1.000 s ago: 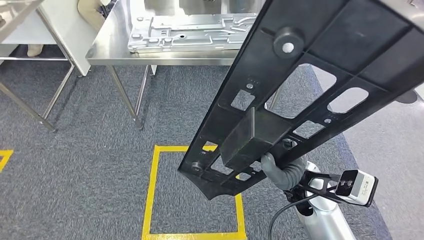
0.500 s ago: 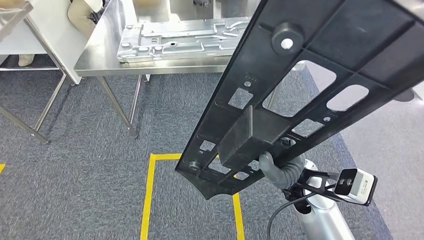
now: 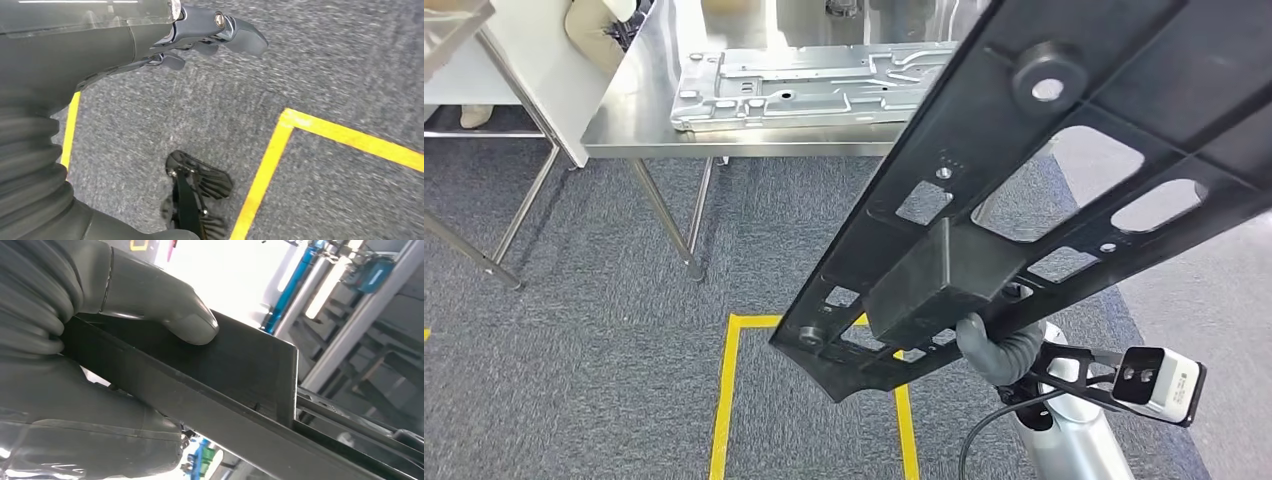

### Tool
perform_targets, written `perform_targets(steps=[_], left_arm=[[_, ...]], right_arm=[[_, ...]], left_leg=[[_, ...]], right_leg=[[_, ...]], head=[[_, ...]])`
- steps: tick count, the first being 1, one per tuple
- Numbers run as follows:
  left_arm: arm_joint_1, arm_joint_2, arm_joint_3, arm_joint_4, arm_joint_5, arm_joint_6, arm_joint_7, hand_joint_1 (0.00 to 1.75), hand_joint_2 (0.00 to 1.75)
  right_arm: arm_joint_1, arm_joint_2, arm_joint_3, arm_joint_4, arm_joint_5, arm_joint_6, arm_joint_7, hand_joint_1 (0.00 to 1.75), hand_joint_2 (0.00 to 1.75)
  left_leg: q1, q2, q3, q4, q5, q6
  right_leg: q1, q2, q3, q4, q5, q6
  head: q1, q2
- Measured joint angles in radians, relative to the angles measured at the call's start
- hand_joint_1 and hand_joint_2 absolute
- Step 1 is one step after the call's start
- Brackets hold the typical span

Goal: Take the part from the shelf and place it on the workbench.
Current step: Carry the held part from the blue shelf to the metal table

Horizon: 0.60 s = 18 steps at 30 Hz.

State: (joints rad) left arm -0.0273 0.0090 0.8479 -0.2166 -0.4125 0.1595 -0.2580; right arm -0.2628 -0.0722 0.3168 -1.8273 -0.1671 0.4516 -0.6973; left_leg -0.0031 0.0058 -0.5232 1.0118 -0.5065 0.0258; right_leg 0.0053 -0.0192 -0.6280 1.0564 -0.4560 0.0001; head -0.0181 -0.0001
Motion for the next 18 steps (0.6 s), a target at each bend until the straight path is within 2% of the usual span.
perform_targets(steps=[2, 5, 6, 7, 9, 10, 11, 12, 13, 14, 15, 16, 18], left_arm=[[0.0, -0.001, 0.0, 0.0, -0.003, 0.0, 0.0, 0.0, 1.75], [0.0, 0.0, 0.001, 0.0, -0.004, -0.001, 0.0, 0.0, 1.75], [-0.002, 0.001, 0.001, 0.0, -0.004, -0.001, 0.0, 0.0, 1.75], [-0.003, 0.002, 0.001, 0.0, -0.004, -0.002, 0.0, 0.0, 1.75], [-0.004, 0.003, 0.002, 0.0, -0.004, -0.002, 0.0, 0.0, 1.75], [-0.002, 0.004, 0.002, 0.0, -0.004, -0.002, 0.0, 0.0, 1.75], [-0.001, 0.004, 0.003, 0.0, -0.004, -0.002, 0.0, 0.0, 1.75], [0.001, 0.004, 0.004, 0.0, -0.004, -0.002, 0.0, 0.0, 1.75], [0.001, 0.004, 0.004, 0.0, -0.004, -0.002, 0.0, 0.0, 1.75], [0.001, 0.005, 0.005, 0.0, -0.004, -0.002, 0.001, 0.0, 1.75], [0.0, 0.005, 0.006, 0.0, -0.004, -0.002, 0.001, 0.0, 1.75], [0.0, 0.005, 0.006, 0.0, -0.004, -0.002, 0.001, 0.0, 1.75], [0.001, 0.006, 0.007, 0.0, -0.004, -0.001, 0.002, 0.0, 1.75]], right_arm=[[-0.002, 0.005, -0.003, -0.002, 0.0, 0.001, 0.0, 1.75, 1.75], [-0.003, 0.012, -0.006, -0.004, 0.003, -0.001, 0.0, 1.75, 1.75], [-0.004, 0.014, -0.006, -0.004, 0.005, -0.003, 0.0, 1.75, 1.75], [-0.004, 0.016, -0.006, -0.004, 0.006, -0.004, 0.0, 1.75, 1.75], [-0.004, 0.018, -0.005, 0.0, 0.008, -0.01, 0.0, 1.75, 1.75], [-0.002, 0.018, -0.005, 0.004, 0.008, -0.014, 0.0, 1.75, 1.75], [-0.001, 0.018, -0.005, 0.007, 0.009, -0.017, 0.0, 1.75, 1.75], [0.0, 0.018, -0.005, 0.011, 0.009, -0.019, 0.0, 1.75, 1.75], [0.001, 0.018, -0.005, 0.014, 0.01, -0.02, 0.0, 1.75, 1.75], [0.001, 0.018, -0.005, 0.016, 0.01, -0.021, 0.0, 1.75, 1.75], [0.0, 0.018, -0.005, 0.019, 0.01, -0.021, 0.0, 1.75, 1.75], [0.0, 0.018, -0.005, 0.02, 0.01, -0.021, 0.0, 1.75, 1.75], [0.0, 0.019, -0.004, 0.024, 0.01, -0.021, 0.0, 1.75, 1.75]], left_leg=[[-0.001, 0.008, 0.008, 0.002, -0.005, -0.012], [-0.001, 0.01, 0.015, 0.036, -0.013, -0.03], [0.001, 0.007, 0.001, 0.068, -0.031, -0.035], [0.004, 0.004, -0.026, 0.116, -0.057, -0.039], [0.008, 0.003, -0.104, 0.231, -0.105, -0.047], [0.01, 0.003, -0.133, 0.264, -0.112, -0.05], [0.012, 0.003, -0.146, 0.263, -0.098, -0.053], [0.015, 0.003, -0.14, 0.224, -0.062, -0.054], [0.016, 0.003, -0.12, 0.157, -0.013, -0.054], [0.015, 0.003, -0.098, 0.093, 0.021, -0.051], [0.013, 0.003, -0.082, 0.044, 0.034, -0.045], [0.01, 0.004, -0.072, 0.019, 0.038, -0.038], [0.007, 0.004, -0.068, 0.011, 0.031, -0.02]], right_leg=[[0.006, -0.006, 0.012, -0.033, -0.008, -0.011], [-0.003, 0.006, 0.041, -0.051, 0.01, -0.022], [-0.006, 0.007, 0.051, -0.054, 0.009, -0.024], [-0.007, 0.008, 0.056, -0.055, 0.007, -0.026], [-0.007, 0.013, 0.061, -0.055, -0.001, -0.028], [-0.007, 0.016, 0.064, -0.055, -0.005, -0.028], [-0.007, 0.019, 0.068, -0.055, -0.01, -0.026], [-0.008, 0.021, 0.076, -0.054, -0.016, -0.024], [-0.009, 0.023, 0.085, -0.054, -0.022, -0.021], [-0.009, 0.023, 0.094, -0.054, -0.028, -0.018], [-0.009, 0.024, 0.1, -0.055, -0.033, -0.013], [-0.009, 0.024, 0.103, -0.055, -0.038, -0.007], [-0.008, 0.025, 0.106, -0.048, -0.041, 0.007]], head=[[-0.001, 0.0], [-0.002, 0.0], [-0.004, 0.0], [-0.006, 0.0], [-0.008, 0.0], [-0.008, 0.0], [-0.009, 0.0], [-0.009, 0.0], [-0.009, 0.0], [-0.009, 0.0], [-0.009, 0.0], [-0.008, 0.0], [-0.008, 0.0]])
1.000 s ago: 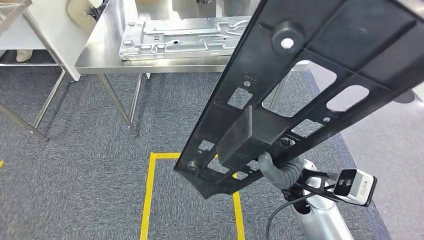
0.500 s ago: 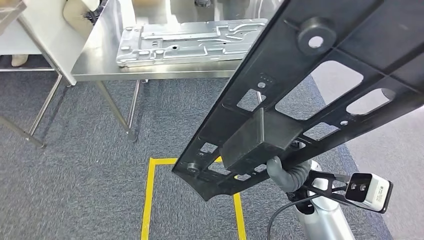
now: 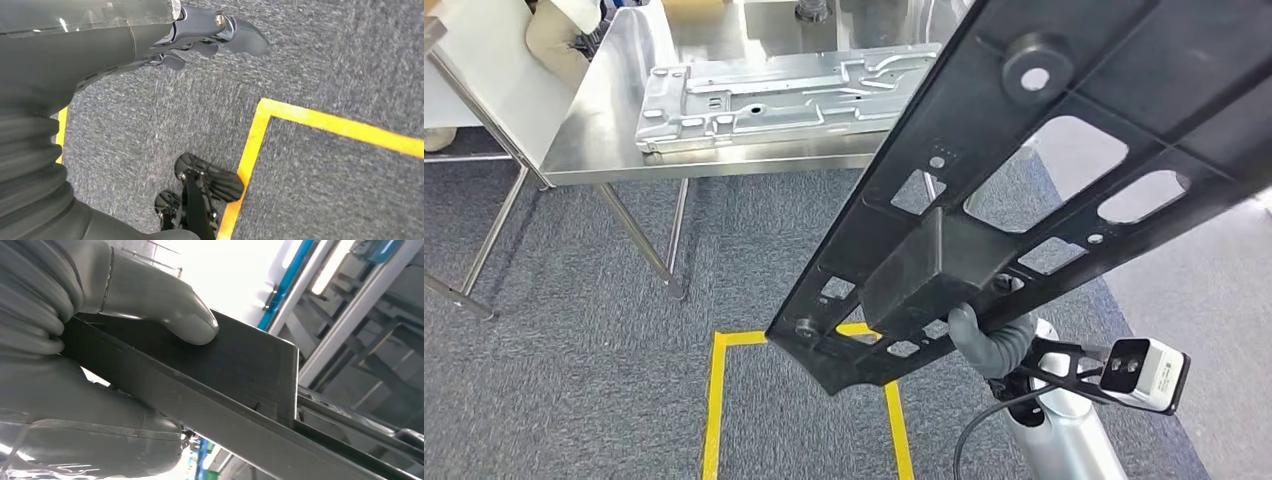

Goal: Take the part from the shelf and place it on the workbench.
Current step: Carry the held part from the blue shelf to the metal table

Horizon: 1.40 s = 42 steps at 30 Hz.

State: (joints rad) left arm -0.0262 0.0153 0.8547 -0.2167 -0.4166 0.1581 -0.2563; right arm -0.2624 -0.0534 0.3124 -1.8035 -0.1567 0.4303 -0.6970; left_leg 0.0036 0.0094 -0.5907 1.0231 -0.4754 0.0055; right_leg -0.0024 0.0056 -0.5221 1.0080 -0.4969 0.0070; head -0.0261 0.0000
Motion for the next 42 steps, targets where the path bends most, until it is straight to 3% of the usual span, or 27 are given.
perform_targets(steps=[2, 4, 6, 10, 12, 14, 15, 17, 19, 21, 23, 25, 26, 29, 31, 35, 37, 39, 40, 41, 42], left_arm=[[0.001, 0.001, 0.0, 0.0, 0.0, 0.0, 0.0, 0.0, 1.75], [-0.002, 0.001, 0.0, 0.0, 0.0, 0.0, 0.0, 0.0, 1.75], [-0.004, 0.001, 0.001, 0.0, 0.0, 0.0, 0.0, 0.0, 1.75], [-0.004, 0.001, 0.001, 0.0, 0.001, 0.0, 0.0, 0.0, 1.75], [-0.003, 0.0, 0.007, 0.0, 0.0, 0.0, 0.001, 0.0, 1.75], [-0.004, 0.0, 0.014, 0.0, -0.004, 0.0, 0.002, 0.0, 1.75], [-0.005, -0.001, 0.016, 0.0, -0.006, 0.0, 0.002, 0.0, 1.75], [-0.008, -0.001, 0.018, 0.0, -0.01, -0.001, 0.001, 0.0, 1.75], [-0.009, -0.001, 0.019, 0.0, -0.017, -0.001, 0.001, 0.0, 1.75], [-0.011, -0.001, 0.021, 0.0, -0.022, -0.002, 0.001, 0.0, 1.75], [-0.011, 0.0, 0.024, 0.0, -0.025, -0.002, 0.001, 0.0, 1.75], [-0.007, 0.001, 0.029, 0.0, -0.031, -0.003, 0.001, 0.0, 1.75], [-0.006, 0.001, 0.031, 0.0, -0.033, -0.004, 0.001, 0.0, 1.75], [-0.004, 0.002, 0.041, 0.0, -0.038, -0.006, 0.001, 0.0, 1.75], [-0.004, 0.003, 0.045, 0.0, -0.037, -0.006, 0.001, 0.0, 1.75], [-0.007, 0.002, 0.051, 0.0, -0.033, -0.005, -0.001, 0.0, 1.75], [-0.01, 0.001, 0.056, 0.0, -0.031, -0.004, -0.002, 0.0, 1.75], [-0.011, 0.0, 0.063, 0.0, -0.03, -0.003, -0.002, 0.0, 1.75], [-0.01, -0.001, 0.065, 0.0, -0.03, -0.003, -0.002, 0.0, 1.75], [-0.009, -0.002, 0.067, 0.0, -0.029, -0.002, -0.002, 0.0, 1.75], [-0.008, -0.003, 0.068, 0.0, -0.029, -0.002, -0.002, 0.0, 1.75]], right_arm=[[0.0, 0.0, 0.001, 0.002, 0.001, 0.0, 0.0, 1.75, 1.75], [-0.003, 0.0, 0.001, 0.002, 0.001, -0.001, 0.0, 1.75, 1.75], [-0.004, 0.0, 0.001, 0.003, 0.001, -0.001, 0.0, 1.75, 1.75], [-0.002, 0.0, 0.001, 0.005, 0.003, -0.003, 0.0, 1.75, 1.75], [-0.003, 0.0, 0.004, 0.014, 0.013, -0.015, 0.011, 1.75, 1.75], [-0.008, 0.0, 0.008, 0.028, 0.019, -0.03, 0.03, 1.75, 1.75], [-0.012, 0.0, 0.01, 0.035, 0.017, -0.035, 0.038, 1.75, 1.75], [-0.017, 0.0, 0.013, 0.051, 0.014, -0.044, 0.042, 1.75, 1.75], [-0.021, 0.0, 0.016, 0.063, 0.018, -0.046, 0.035, 1.75, 1.75], [-0.032, 0.0, 0.023, 0.068, 0.029, -0.048, 0.025, 1.75, 1.75], [-0.039, 0.0, 0.032, 0.068, 0.048, -0.062, 0.014, 1.75, 1.75], [-0.037, 0.0, 0.04, 0.06, 0.07, -0.071, 0.007, 1.75, 1.75], [-0.036, 0.001, 0.046, 0.053, 0.083, -0.072, 0.007, 1.75, 1.75], [-0.036, 0.001, 0.069, 0.033, 0.129, -0.082, 0.012, 1.75, 1.75], [-0.038, 0.002, 0.082, 0.029, 0.15, -0.096, 0.022, 1.75, 1.75], [-0.049, 0.004, 0.097, 0.031, 0.152, -0.108, 0.042, 1.75, 1.75], [-0.056, 0.005, 0.103, 0.035, 0.145, -0.109, 0.047, 1.75, 1.75], [-0.058, 0.005, 0.107, 0.045, 0.133, -0.109, 0.051, 1.75, 1.75], [-0.058, 0.005, 0.108, 0.051, 0.127, -0.109, 0.052, 1.75, 1.75], [-0.058, 0.005, 0.109, 0.057, 0.122, -0.108, 0.053, 1.75, 1.75], [-0.059, 0.005, 0.11, 0.062, 0.117, -0.108, 0.055, 1.75, 1.75]], left_leg=[[0.003, -0.002, 0.014, -0.007, 0.01, 0.013], [0.006, -0.002, 0.028, -0.013, 0.007, 0.022], [0.006, -0.002, 0.032, -0.013, 0.003, 0.027], [0.005, -0.003, 0.035, -0.013, -0.002, 0.027], [0.005, -0.004, 0.056, -0.013, -0.02, 0.023], [0.004, -0.005, 0.082, -0.015, -0.04, 0.014], [0.004, -0.005, 0.086, -0.017, -0.046, 0.008], [0.002, -0.004, 0.094, -0.014, -0.048, -0.005], [0.002, -0.003, 0.097, 0.006, -0.053, -0.017], [0.005, -0.004, 0.062, 0.081, -0.076, -0.025], [0.007, -0.004, -0.017, 0.204, -0.125, -0.031], [0.008, -0.004, -0.078, 0.265, -0.148, -0.035], [0.008, -0.004, -0.085, 0.244, -0.128, -0.036], [0.005, -0.003, -0.045, 0.064, 0.006, -0.028], [-0.001, -0.004, -0.029, 0.006, 0.04, -0.012], [0.002, -0.007, -0.008, -0.006, 0.036, 0.011], [0.004, -0.008, 0.004, -0.011, 0.029, 0.02], [0.004, -0.009, 0.013, -0.01, 0.018, 0.023], [0.004, -0.01, 0.019, -0.01, 0.012, 0.023], [0.004, -0.011, 0.028, -0.01, 0.005, 0.021], [0.004, -0.012, 0.039, -0.01, -0.003, 0.019]], right_leg=[[-0.001, -0.001, -0.003, 0.026, -0.006, 0.011], [-0.004, -0.001, -0.045, 0.104, -0.04, 0.02], [-0.005, -0.001, -0.091, 0.182, -0.074, 0.025], [-0.007, -0.001, -0.139, 0.251, -0.1, 0.028], [-0.008, -0.002, -0.151, 0.198, -0.031, 0.024], [-0.004, -0.005, -0.118, 0.062, 0.053, 0.013], [0.0, -0.007, -0.106, 0.028, 0.058, 0.008], [0.004, -0.008, -0.1, 0.011, 0.048, -0.004], [-0.001, -0.007, -0.081, 0.001, 0.059, -0.017], [-0.004, -0.007, -0.061, -0.005, 0.054, -0.026], [-0.002, -0.006, -0.051, -0.006, 0.043, -0.033], [-0.001, -0.003, -0.037, -0.005, 0.029, -0.034], [0.0, -0.002, -0.027, -0.005, 0.021, -0.033], [0.0, 0.0, 0.006, -0.005, -0.005, -0.026], [0.002, 0.002, 0.016, -0.002, -0.017, -0.016], [0.001, 0.002, 0.006, 0.041, -0.028, 0.006], [-0.002, 0.0, -0.053, 0.143, -0.066, 0.015], [-0.006, 0.0, -0.137, 0.26, -0.108, 0.022], [-0.008, 0.0, -0.164, 0.285, -0.108, 0.024], [-0.01, 0.0, -0.175, 0.275, -0.086, 0.025], [-0.011, -0.001, -0.166, 0.227, -0.042, 0.024]], head=[[0.001, 0.0], [0.003, 0.0], [0.005, 0.0], [0.005, 0.0], [0.005, 0.0], [0.005, 0.0], [0.005, 0.0], [0.004, 0.0], [0.004, 0.0], [0.0, 0.0], [-0.003, 0.0], [-0.003, 0.0], [-0.003, 0.0], [-0.003, 0.0], [-0.003, 0.0], [-0.001, 0.0], [0.002, 0.0], [0.003, 0.0], [0.003, 0.0], [0.003, 0.0], [0.003, 0.0]])
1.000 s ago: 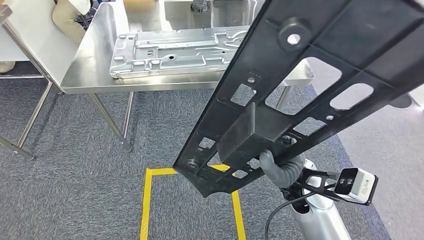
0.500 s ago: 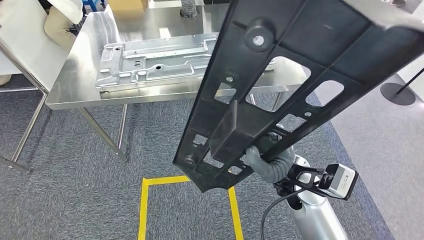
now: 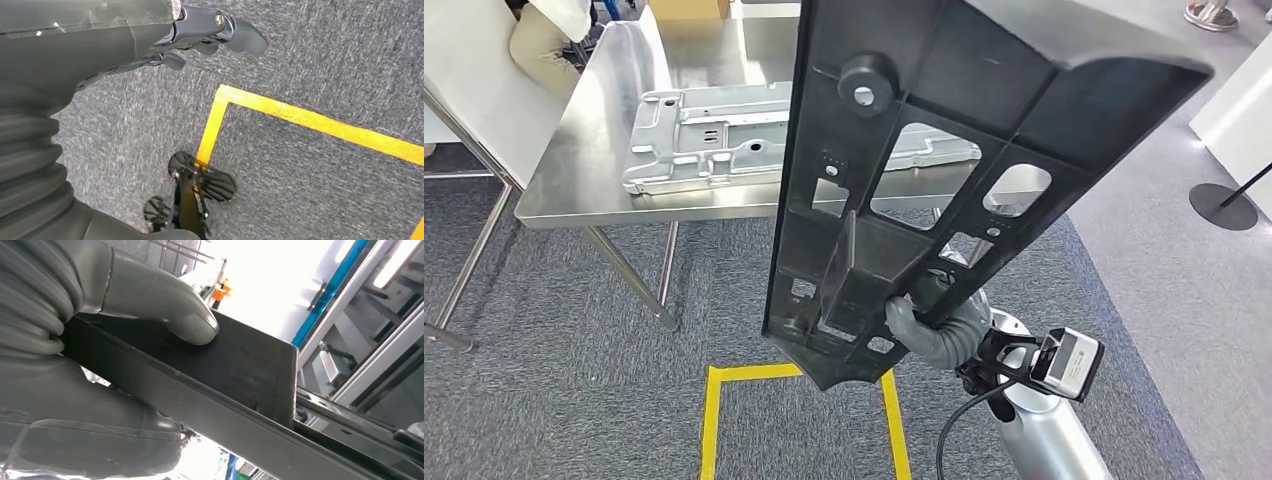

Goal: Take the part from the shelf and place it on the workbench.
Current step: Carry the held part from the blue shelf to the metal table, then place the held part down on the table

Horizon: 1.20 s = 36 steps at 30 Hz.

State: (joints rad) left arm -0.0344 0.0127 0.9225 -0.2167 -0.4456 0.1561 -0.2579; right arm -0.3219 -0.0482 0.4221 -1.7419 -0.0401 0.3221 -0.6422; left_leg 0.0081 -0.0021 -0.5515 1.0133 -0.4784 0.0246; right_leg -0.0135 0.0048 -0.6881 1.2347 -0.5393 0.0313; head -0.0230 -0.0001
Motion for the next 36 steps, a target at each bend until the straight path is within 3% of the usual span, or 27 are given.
perform_targets(steps=[1, 3, 5, 8, 10, 12, 13, 14, 15, 17, 18, 19, 21, 23, 24, 28, 29, 30, 32, 33, 34, 36], left_arm=[[0.0, -0.001, 0.0, 0.0, 0.0, 0.0, 0.0, 0.0, 1.75], [-0.002, -0.002, 0.001, 0.0, 0.0, 0.0, 0.0, 0.0, 1.75], [-0.002, -0.002, 0.002, 0.0, -0.001, 0.001, 0.0, 0.0, 1.75], [-0.004, -0.002, 0.002, 0.0, -0.004, 0.0, 0.001, 0.0, 1.75], [-0.006, -0.002, 0.002, 0.0, -0.006, 0.0, 0.001, 0.0, 1.75], [-0.004, -0.002, 0.003, 0.0, -0.009, 0.0, 0.002, 0.0, 1.75], [-0.002, -0.002, 0.003, 0.0, -0.01, 0.0, 0.002, 0.0, 1.75], [-0.001, -0.002, 0.003, 0.0, -0.012, 0.0, 0.001, 0.0, 1.75], [0.0, -0.002, 0.003, 0.0, -0.012, 0.0, 0.0, 0.0, 1.75], [0.001, -0.002, 0.004, 0.0, -0.013, -0.001, -0.002, 0.0, 1.75], [0.001, -0.001, 0.004, 0.0, -0.014, -0.002, -0.003, 0.0, 1.75], [0.002, -0.001, 0.005, 0.0, -0.015, -0.003, -0.004, 0.0, 1.75], [0.002, 0.0, 0.006, 0.0, -0.018, -0.005, -0.005, 0.0, 1.75], [0.003, 0.0, 0.006, 0.0, -0.021, -0.005, -0.006, 0.0, 1.75], [0.002, -0.001, 0.006, 0.0, -0.023, -0.005, -0.006, 0.0, 1.75], [0.001, -0.001, 0.006, 0.0, -0.024, -0.008, -0.006, 0.0, 1.75], [0.002, -0.001, 0.006, 0.0, -0.024, -0.01, -0.006, 0.0, 1.75], [0.002, -0.001, 0.006, 0.0, -0.024, -0.011, -0.006, 0.0, 1.75], [0.002, -0.002, 0.006, 0.0, -0.024, -0.012, -0.006, 0.0, 1.75], [0.001, -0.002, 0.007, 0.0, -0.025, -0.012, -0.005, 0.0, 1.75], [0.001, -0.002, 0.007, 0.0, -0.026, -0.011, -0.004, 0.0, 1.75], [0.0, -0.002, 0.008, 0.0, -0.028, -0.007, -0.001, 0.0, 1.75]], right_arm=[[-0.002, 0.0, 0.001, 0.004, -0.004, 0.0, 0.002, 1.75, 1.75], [-0.009, 0.0, 0.002, 0.013, -0.012, 0.0, 0.007, 1.75, 1.75], [-0.012, 0.002, 0.003, 0.02, -0.017, 0.0, 0.011, 1.75, 1.75], [-0.016, 0.009, 0.004, 0.024, -0.019, 0.0, 0.015, 1.75, 1.75], [-0.022, 0.014, 0.005, 0.025, -0.019, 0.0, 0.017, 1.75, 1.75], [-0.024, 0.017, 0.006, 0.029, -0.018, 0.0, 0.02, 1.75, 1.75], [-0.023, 0.018, 0.007, 0.032, -0.017, -0.001, 0.021, 1.75, 1.75], [-0.022, 0.018, 0.008, 0.034, -0.017, -0.001, 0.022, 1.75, 1.75], [-0.022, 0.018, 0.009, 0.036, -0.016, -0.002, 0.023, 1.75, 1.75], [-0.021, 0.018, 0.009, 0.038, -0.015, -0.004, 0.022, 1.75, 1.75], [-0.021, 0.019, 0.009, 0.039, -0.014, -0.005, 0.021, 1.75, 1.75], [-0.02, 0.019, 0.01, 0.039, -0.012, -0.007, 0.02, 1.75, 1.75], [-0.018, 0.02, 0.01, 0.04, -0.008, -0.011, 0.018, 1.75, 1.75], [-0.017, 0.02, 0.011, 0.04, -0.005, -0.015, 0.017, 1.75, 1.75], [-0.017, 0.02, 0.011, 0.04, -0.004, -0.016, 0.016, 1.75, 1.75], [-0.011, 0.02, 0.011, 0.041, 0.001, -0.019, 0.014, 1.75, 1.75], [-0.009, 0.02, 0.011, 0.042, 0.005, -0.02, 0.014, 1.75, 1.75], [-0.008, 0.02, 0.011, 0.043, 0.009, -0.022, 0.013, 1.75, 1.75], [-0.007, 0.02, 0.012, 0.043, 0.017, -0.026, 0.012, 1.75, 1.75], [-0.007, 0.02, 0.012, 0.043, 0.02, -0.03, 0.011, 1.75, 1.75], [-0.007, 0.02, 0.012, 0.043, 0.022, -0.033, 0.01, 1.75, 1.75], [-0.005, 0.02, 0.012, 0.042, 0.027, -0.037, 0.009, 1.75, 1.75]], left_leg=[[0.0, -0.001, 0.011, -0.001, -0.009, -0.003], [-0.001, -0.002, 0.027, -0.002, -0.023, -0.012], [-0.002, -0.001, 0.035, -0.002, -0.028, -0.026], [-0.001, 0.0, 0.032, 0.031, -0.032, -0.044], [0.002, 0.0, -0.019, 0.128, -0.064, -0.051], [0.003, 0.0, -0.098, 0.248, -0.113, -0.056], [0.003, 0.0, -0.127, 0.278, -0.123, -0.056], [0.003, 0.0, -0.14, 0.274, -0.111, -0.056], [0.003, 0.0, -0.135, 0.233, -0.078, -0.054], [0.002, -0.001, -0.097, 0.1, 0.016, -0.048], [-0.001, 0.0, -0.082, 0.048, 0.041, -0.043], [-0.003, -0.001, -0.073, 0.019, 0.056, -0.036], [-0.007, -0.001, -0.067, 0.007, 0.051, -0.022], [-0.003, -0.002, -0.052, -0.001, 0.052, -0.011], [-0.001, -0.002, -0.044, -0.005, 0.049, -0.006], [0.0, -0.003, -0.022, -0.008, 0.029, 0.004], [0.0, -0.003, -0.015, -0.008, 0.022, 0.003], [0.0, -0.003, -0.004, -0.008, 0.015, 0.002], [0.0, -0.004, 0.017, -0.009, -0.002, -0.003], [-0.001, -0.005, 0.025, -0.008, -0.01, -0.008], [-0.002, -0.005, 0.029, -0.009, -0.017, -0.013], [-0.003, -0.004, 0.037, -0.005, -0.022, -0.028]], right_leg=[[0.0, -0.001, 0.02, -0.071, 0.052, -0.003], [0.005, -0.004, 0.053, -0.182, 0.103, -0.012], [0.012, -0.006, 0.061, -0.212, 0.101, -0.024], [0.008, -0.005, 0.086, -0.228, 0.103, -0.044], [0.006, -0.005, 0.107, -0.236, 0.095, -0.054], [0.008, -0.005, 0.119, -0.237, 0.083, -0.058], [0.009, -0.003, 0.126, -0.237, 0.076, -0.058], [0.01, -0.002, 0.135, -0.237, 0.069, -0.058], [0.01, -0.001, 0.146, -0.237, 0.061, -0.056], [0.011, 0.0, 0.17, -0.236, 0.044, -0.051], [0.012, 0.0, 0.177, -0.236, 0.036, -0.047], [0.012, 0.001, 0.18, -0.236, 0.03, -0.042], [0.013, 0.002, 0.181, -0.231, 0.027, -0.03], [0.012, 0.001, 0.173, -0.2, 0.024, -0.019], [0.011, 0.001, 0.154, -0.164, 0.016, -0.015], [0.005, 0.0, -0.001, 0.055, -0.062, 0.002], [0.004, 0.0, -0.02, 0.063, -0.054, 0.004], [0.003, 0.0, -0.019, 0.032, -0.023, 0.003], [0.003, -0.001, 0.02, -0.102, 0.075, -0.006], [0.006, -0.002, 0.04, -0.164, 0.102, -0.012], [0.009, -0.004, 0.052, -0.202, 0.116, -0.018], [0.014, -0.004, 0.06, -0.221, 0.108, -0.032]], head=[[0.0, 0.0], [-0.001, 0.0], [0.0, 0.0], [-0.001, 0.0], [-0.004, 0.0], [-0.007, 0.0], [-0.007, 0.0], [-0.008, 0.0], [-0.008, 0.0], [-0.007, 0.0], [-0.006, 0.0], [-0.006, 0.0], [-0.006, 0.0], [-0.005, 0.0], [-0.003, 0.0], [0.0, 0.0], [0.0, 0.0], [0.0, 0.0], [0.001, 0.0], [0.001, 0.0], [0.002, 0.0], [0.002, 0.0]])
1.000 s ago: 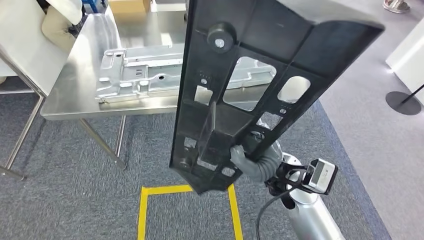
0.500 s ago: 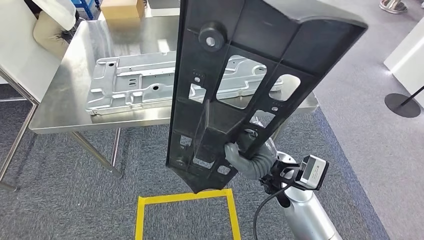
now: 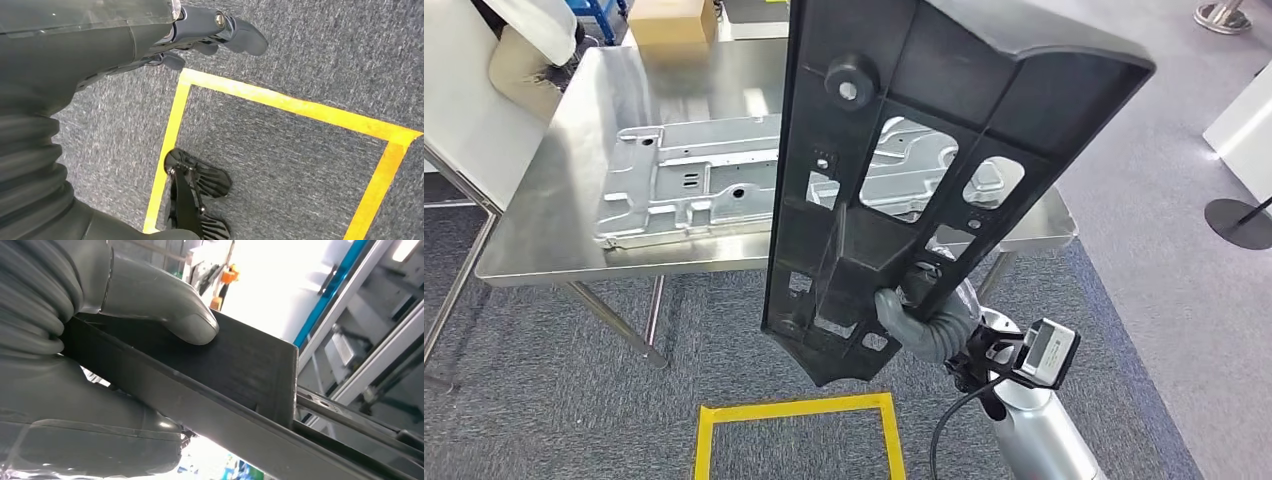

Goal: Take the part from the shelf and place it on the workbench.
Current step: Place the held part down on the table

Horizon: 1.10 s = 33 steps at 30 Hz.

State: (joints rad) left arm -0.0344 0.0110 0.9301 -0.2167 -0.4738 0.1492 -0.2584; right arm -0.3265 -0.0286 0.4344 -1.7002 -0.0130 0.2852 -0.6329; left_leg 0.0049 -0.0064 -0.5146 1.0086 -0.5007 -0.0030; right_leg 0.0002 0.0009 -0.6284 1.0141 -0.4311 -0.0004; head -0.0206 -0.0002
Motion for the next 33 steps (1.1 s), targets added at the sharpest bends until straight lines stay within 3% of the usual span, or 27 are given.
perform_targets(steps=[3, 6, 8, 9, 11, 13, 18, 20, 22, 23, 24, 25, 27, 28, 29, 30, 33], left_arm=[[-0.002, -0.001, 0.002, 0.0, -0.001, 0.006, 0.004, 0.0, 1.75], [-0.002, -0.003, 0.01, 0.0, 0.001, 0.009, 0.005, 0.0, 1.75], [0.003, -0.003, 0.016, 0.0, 0.001, 0.009, 0.006, 0.0, 1.75], [0.005, -0.004, 0.017, 0.0, 0.001, 0.009, 0.006, 0.0, 1.75], [0.006, -0.004, 0.017, 0.0, 0.001, 0.009, 0.006, 0.0, 1.75], [0.006, -0.004, 0.018, 0.0, 0.001, 0.009, 0.006, 0.0, 1.75], [0.009, -0.006, 0.019, 0.0, 0.0, 0.012, 0.011, 0.0, 1.75], [0.007, -0.007, 0.02, 0.0, -0.002, 0.013, 0.012, 0.0, 1.75], [0.007, -0.008, 0.02, 0.0, -0.002, 0.015, 0.014, 0.0, 1.75], [0.007, -0.009, 0.02, 0.0, -0.002, 0.016, 0.015, 0.0, 1.75], [0.007, -0.01, 0.021, 0.0, -0.002, 0.018, 0.015, 0.0, 1.75], [0.007, -0.011, 0.022, 0.0, -0.002, 0.019, 0.015, 0.0, 1.75], [0.007, -0.016, 0.023, 0.0, -0.002, 0.021, 0.016, 0.0, 1.75], [0.007, -0.019, 0.024, 0.0, -0.002, 0.021, 0.016, 0.0, 1.75], [0.006, -0.021, 0.024, 0.0, -0.002, 0.021, 0.016, 0.0, 1.75], [0.006, -0.023, 0.024, 0.0, -0.003, 0.021, 0.016, 0.0, 1.75], [0.004, -0.023, 0.024, 0.0, -0.006, 0.021, 0.016, 0.0, 1.75]], right_arm=[[0.001, 0.0, 0.0, -0.016, -0.003, 0.001, 0.014, 1.75, 1.75], [-0.003, 0.0, 0.0, -0.049, -0.021, 0.006, 0.047, 1.75, 1.75], [-0.001, 0.0, 0.0, -0.062, -0.027, 0.006, 0.059, 1.75, 1.75], [-0.001, 0.0, 0.0, -0.066, -0.028, 0.006, 0.061, 1.75, 1.75], [-0.001, 0.0, 0.0, -0.075, -0.029, 0.006, 0.062, 1.75, 1.75], [-0.002, 0.0, 0.0, -0.082, -0.029, 0.006, 0.062, 1.75, 1.75], [-0.004, -0.003, -0.005, -0.105, -0.035, 0.005, 0.076, 1.75, 1.75], [-0.008, -0.005, -0.012, -0.124, -0.04, 0.005, 0.083, 1.75, 1.75], [-0.008, -0.008, -0.016, -0.134, -0.044, 0.004, 0.089, 1.75, 1.75], [-0.007, -0.01, -0.017, -0.137, -0.045, 0.005, 0.092, 1.75, 1.75], [-0.006, -0.012, -0.019, -0.14, -0.045, 0.005, 0.094, 1.75, 1.75], [-0.005, -0.013, -0.021, -0.142, -0.046, 0.005, 0.094, 1.75, 1.75], [-0.005, -0.016, -0.025, -0.149, -0.047, 0.006, 0.094, 1.75, 1.75], [-0.005, -0.016, -0.027, -0.152, -0.047, 0.007, 0.094, 1.75, 1.75], [-0.005, -0.017, -0.029, -0.154, -0.047, 0.007, 0.094, 1.75, 1.75], [-0.005, -0.018, -0.031, -0.156, -0.047, 0.007, 0.095, 1.75, 1.75], [-0.006, -0.02, -0.037, -0.169, -0.048, 0.011, 0.095, 1.75, 1.75]], left_leg=[[0.002, 0.002, -0.01, 0.049, -0.016, -0.015], [0.006, 0.002, -0.113, 0.229, -0.081, -0.027], [0.007, 0.002, -0.17, 0.293, -0.098, -0.03], [0.008, 0.002, -0.173, 0.271, -0.074, -0.029], [0.008, 0.002, -0.138, 0.143, 0.021, -0.026], [0.004, 0.004, -0.107, 0.038, 0.067, -0.017], [0.003, 0.003, -0.081, 0.003, 0.065, 0.015], [0.005, 0.002, -0.068, -0.001, 0.058, 0.024], [0.004, 0.002, -0.058, -0.001, 0.047, 0.028], [0.004, 0.002, -0.05, -0.001, 0.04, 0.028], [0.004, 0.001, -0.041, -0.001, 0.033, 0.028], [0.003, 0.001, -0.029, -0.001, 0.025, 0.027], [0.001, -0.001, -0.009, -0.002, 0.008, 0.022], [0.0, -0.001, -0.003, -0.002, 0.001, 0.018], [0.0, -0.001, -0.001, -0.003, -0.004, 0.013], [-0.001, -0.001, 0.002, -0.001, -0.005, 0.007], [-0.001, 0.0, 0.0, 0.029, -0.012, -0.008]], right_leg=[[-0.006, 0.001, 0.025, -0.01, 0.001, -0.018], [-0.006, 0.001, 0.045, -0.013, -0.015, -0.028], [-0.005, 0.003, 0.06, -0.013, -0.028, -0.028], [-0.005, 0.004, 0.071, -0.013, -0.036, -0.027], [-0.005, 0.005, 0.094, -0.013, -0.053, -0.022], [-0.004, 0.006, 0.106, -0.012, -0.067, -0.013], [-0.003, 0.005, 0.101, 0.026, -0.086, 0.016], [-0.007, 0.005, 0.044, 0.128, -0.125, 0.024], [-0.008, 0.004, -0.041, 0.254, -0.169, 0.029], [-0.008, 0.004, -0.07, 0.283, -0.171, 0.03], [-0.007, 0.004, -0.081, 0.276, -0.152, 0.029], [-0.007, 0.004, -0.073, 0.231, -0.112, 0.027], [-0.001, 0.003, -0.033, 0.092, -0.018, 0.013], [0.004, 0.002, -0.018, 0.039, 0.007, 0.006], [0.007, 0.001, -0.011, 0.01, 0.019, -0.001], [0.01, 0.001, -0.01, 0.003, 0.014, -0.007], [0.003, 0.003, 0.013, -0.014, 0.014, -0.02]], head=[[-0.002, 0.0], [-0.006, 0.0], [-0.006, 0.0], [-0.006, 0.0], [-0.006, 0.0], [-0.006, 0.0], [-0.004, 0.0], [0.0, 0.0], [0.002, 0.0], [0.002, 0.0], [0.002, 0.0], [0.002, 0.0], [0.002, 0.0], [0.002, 0.0], [0.002, 0.0], [0.002, 0.0], [0.002, 0.0]])
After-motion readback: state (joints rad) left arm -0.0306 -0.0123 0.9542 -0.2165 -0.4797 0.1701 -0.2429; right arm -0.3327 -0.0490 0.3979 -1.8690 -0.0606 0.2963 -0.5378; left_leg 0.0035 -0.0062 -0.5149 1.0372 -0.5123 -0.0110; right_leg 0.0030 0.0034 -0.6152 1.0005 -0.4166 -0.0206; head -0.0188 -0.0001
